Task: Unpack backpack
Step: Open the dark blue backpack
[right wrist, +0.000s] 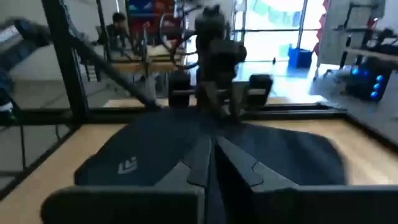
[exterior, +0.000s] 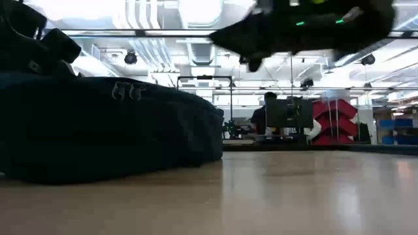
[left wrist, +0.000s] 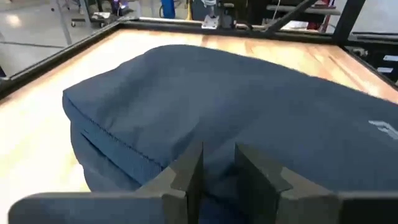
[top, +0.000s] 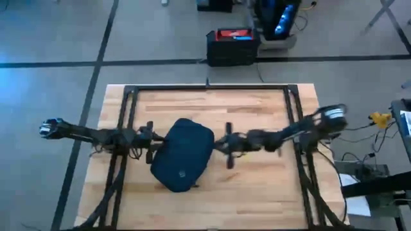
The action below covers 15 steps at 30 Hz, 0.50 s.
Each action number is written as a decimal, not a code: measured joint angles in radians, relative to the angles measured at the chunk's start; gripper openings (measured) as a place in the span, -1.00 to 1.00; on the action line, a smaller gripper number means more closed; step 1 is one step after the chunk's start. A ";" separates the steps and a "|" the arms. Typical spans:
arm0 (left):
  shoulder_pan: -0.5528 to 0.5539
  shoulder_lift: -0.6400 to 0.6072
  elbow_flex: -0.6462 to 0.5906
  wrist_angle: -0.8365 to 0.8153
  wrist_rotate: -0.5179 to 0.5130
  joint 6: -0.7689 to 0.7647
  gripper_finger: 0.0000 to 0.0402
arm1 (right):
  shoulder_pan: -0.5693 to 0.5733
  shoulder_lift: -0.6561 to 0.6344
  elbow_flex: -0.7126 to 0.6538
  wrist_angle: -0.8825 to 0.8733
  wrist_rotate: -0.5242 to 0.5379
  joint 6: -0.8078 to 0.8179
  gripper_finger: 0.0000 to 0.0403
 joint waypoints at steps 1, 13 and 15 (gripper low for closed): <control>0.000 0.000 0.000 0.000 0.000 0.000 -0.62 | 0.000 0.037 0.039 0.002 0.000 -0.001 -0.96; 0.000 0.005 0.000 0.000 0.000 0.000 -0.62 | 0.004 0.229 0.294 -0.396 -0.071 -0.112 -0.96; 0.000 0.005 0.000 -0.001 0.000 0.000 -0.62 | 0.006 0.194 0.268 -0.472 -0.072 -0.135 -0.96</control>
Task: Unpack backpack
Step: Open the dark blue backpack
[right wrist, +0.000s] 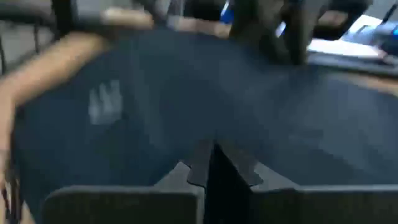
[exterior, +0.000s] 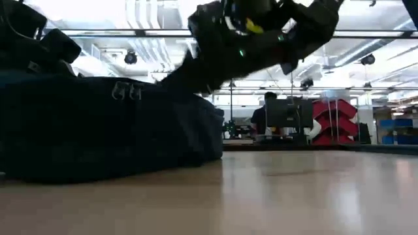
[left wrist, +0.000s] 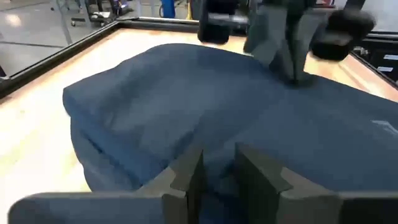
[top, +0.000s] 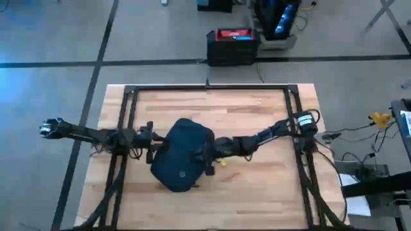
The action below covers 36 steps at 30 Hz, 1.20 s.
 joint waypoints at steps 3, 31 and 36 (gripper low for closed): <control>0.000 0.002 0.000 -0.001 0.000 0.000 -0.62 | 0.000 -0.074 -0.093 -0.095 0.000 0.003 -0.96; 0.000 0.009 0.000 -0.002 0.000 0.000 -0.62 | 0.000 -0.223 -0.038 -0.175 0.129 0.064 -0.96; 0.000 0.009 0.000 -0.002 0.000 0.000 -0.62 | 0.005 -0.127 0.121 -0.436 0.045 0.066 -0.96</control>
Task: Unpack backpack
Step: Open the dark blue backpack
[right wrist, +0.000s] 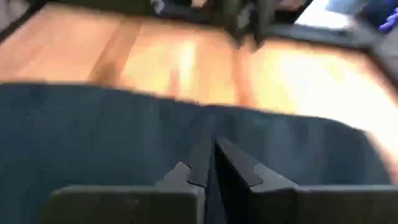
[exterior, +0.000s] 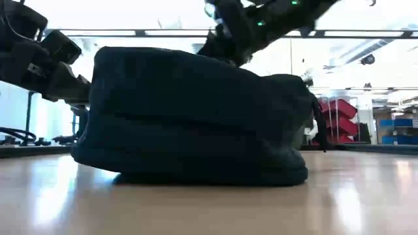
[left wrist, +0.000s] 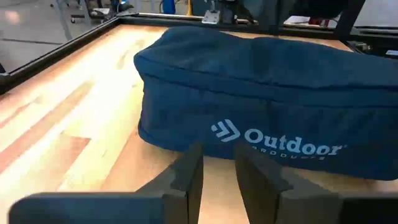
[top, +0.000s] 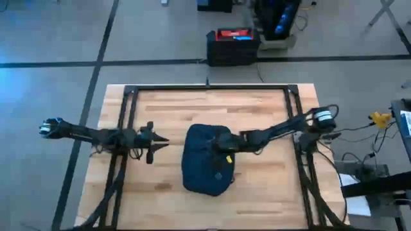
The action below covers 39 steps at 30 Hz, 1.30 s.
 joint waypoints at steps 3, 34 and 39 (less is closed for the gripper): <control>0.000 0.000 0.000 0.000 0.000 0.000 -0.62 | 0.007 0.023 0.071 -0.199 0.003 0.063 -0.96; 0.000 0.006 0.000 0.114 0.111 -0.197 -0.62 | 0.642 -0.180 0.041 -1.089 0.580 0.632 -0.62; 0.000 0.017 0.000 0.196 0.144 -0.199 -0.62 | 0.641 -0.131 0.037 -1.085 0.527 0.585 -0.16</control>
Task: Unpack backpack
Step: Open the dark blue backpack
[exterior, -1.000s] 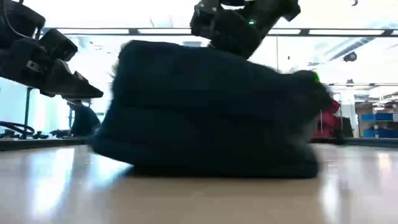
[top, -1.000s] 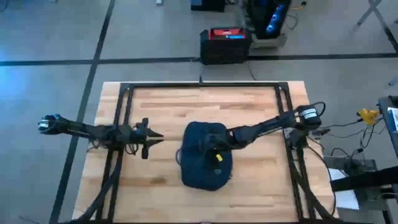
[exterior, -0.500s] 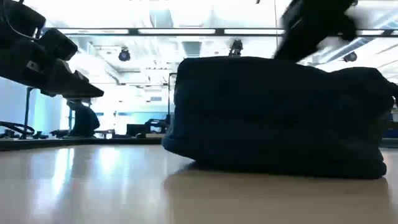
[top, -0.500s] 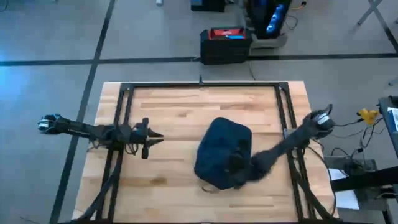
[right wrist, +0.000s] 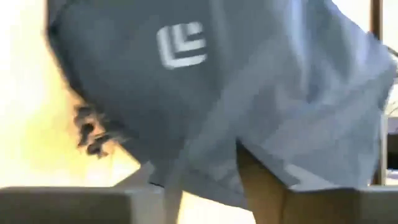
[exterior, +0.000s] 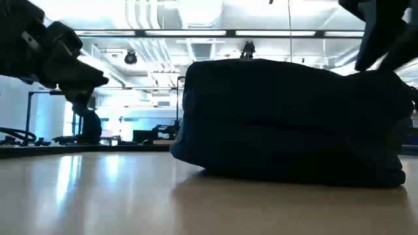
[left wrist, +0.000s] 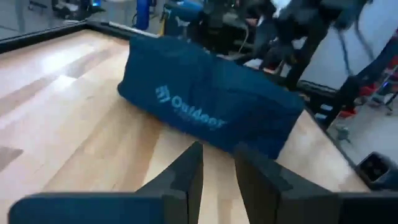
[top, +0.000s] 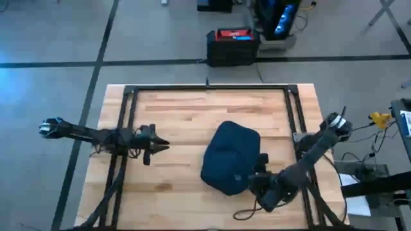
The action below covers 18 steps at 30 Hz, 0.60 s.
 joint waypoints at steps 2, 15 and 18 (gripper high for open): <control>0.000 0.000 0.000 0.051 0.039 -0.010 -0.62 | 0.007 0.007 0.008 0.012 -0.008 0.007 -0.01; -0.150 0.089 0.000 0.223 0.006 -0.039 -0.62 | 0.069 0.024 0.026 0.024 -0.211 0.317 0.19; -0.205 0.135 0.000 0.234 -0.099 -0.040 -0.62 | 0.049 0.024 0.022 0.025 -0.287 0.418 0.14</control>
